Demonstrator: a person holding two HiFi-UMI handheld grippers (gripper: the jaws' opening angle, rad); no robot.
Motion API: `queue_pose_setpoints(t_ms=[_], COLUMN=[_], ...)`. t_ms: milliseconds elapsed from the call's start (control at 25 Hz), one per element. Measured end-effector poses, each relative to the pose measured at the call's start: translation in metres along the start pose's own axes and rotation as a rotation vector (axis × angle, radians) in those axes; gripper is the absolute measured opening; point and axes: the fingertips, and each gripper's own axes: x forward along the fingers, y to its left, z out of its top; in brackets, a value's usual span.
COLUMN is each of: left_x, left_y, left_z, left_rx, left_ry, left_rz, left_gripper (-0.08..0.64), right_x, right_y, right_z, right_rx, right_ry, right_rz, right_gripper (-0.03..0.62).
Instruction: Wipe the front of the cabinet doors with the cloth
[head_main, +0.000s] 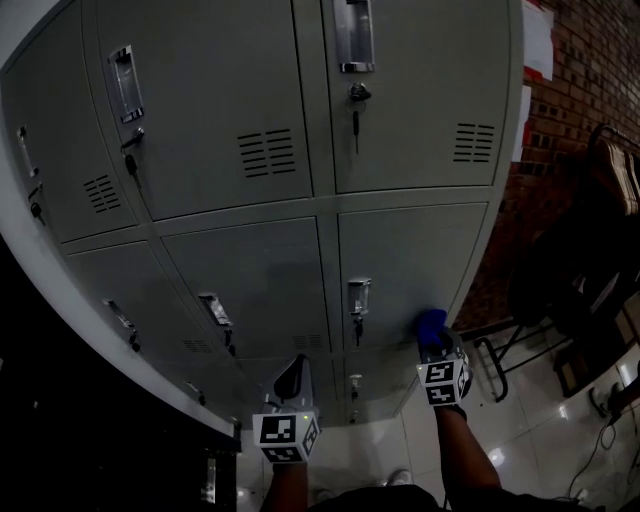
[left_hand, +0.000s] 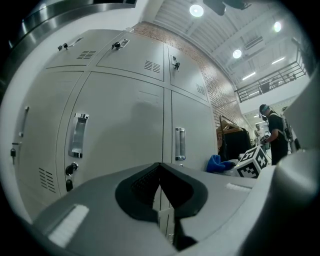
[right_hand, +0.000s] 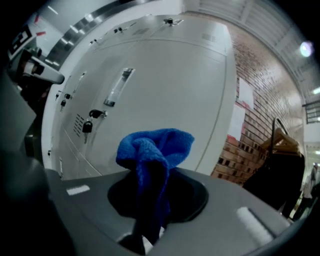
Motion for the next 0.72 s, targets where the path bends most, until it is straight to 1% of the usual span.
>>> queue_pose_setpoints(t_ms=[160, 440, 600, 720], left_x=[0.004, 0.012, 0.018, 0.024], left_y=[-0.003, -0.008, -0.011, -0.019], left_z=[-0.002, -0.005, -0.009, -0.010], left_rx=[0.006, 0.018, 0.021, 0.020], left_ry=[0.009, 0.023, 0.034, 0.034], left_rz=[-0.003, -0.010, -0.012, -0.028], left_gripper=[0.012, 0.012, 0.012, 0.012], right_x=[0.006, 0.012, 0.015, 0.016], right_y=[-0.023, -0.040, -0.037, -0.035], right_z=[-0.012, -0.032, -0.033, -0.033], right_rx=[0.065, 0.157, 0.171, 0.178], right_ry=[0.030, 0.050, 0.046, 0.041], right_rz=[-0.029, -0.040, -0.051, -0.041], right_gripper=[0.061, 0.061, 0.058, 0.057])
